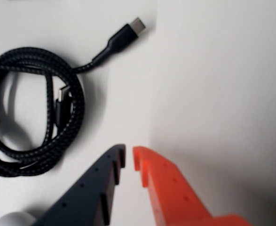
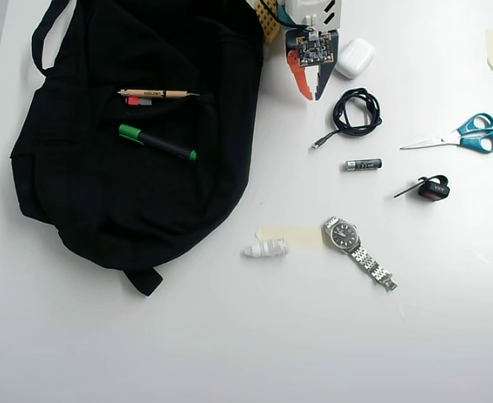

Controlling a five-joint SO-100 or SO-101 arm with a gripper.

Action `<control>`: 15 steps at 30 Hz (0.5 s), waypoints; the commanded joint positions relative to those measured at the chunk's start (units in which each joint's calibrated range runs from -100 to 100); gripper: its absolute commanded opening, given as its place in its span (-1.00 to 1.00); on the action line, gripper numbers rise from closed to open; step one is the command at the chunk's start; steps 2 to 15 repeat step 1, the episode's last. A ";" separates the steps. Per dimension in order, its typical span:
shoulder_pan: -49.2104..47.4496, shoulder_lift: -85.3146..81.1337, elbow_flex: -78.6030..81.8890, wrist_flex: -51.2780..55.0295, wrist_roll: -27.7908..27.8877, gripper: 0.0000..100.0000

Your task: Put the usb stick into the black bag

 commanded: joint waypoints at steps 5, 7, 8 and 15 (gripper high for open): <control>0.29 -0.92 0.65 0.69 0.35 -0.96; 0.29 -0.92 0.65 0.69 0.35 -0.96; 0.29 -0.92 0.65 0.69 0.35 -0.96; 0.29 -0.92 0.65 0.69 0.35 -0.96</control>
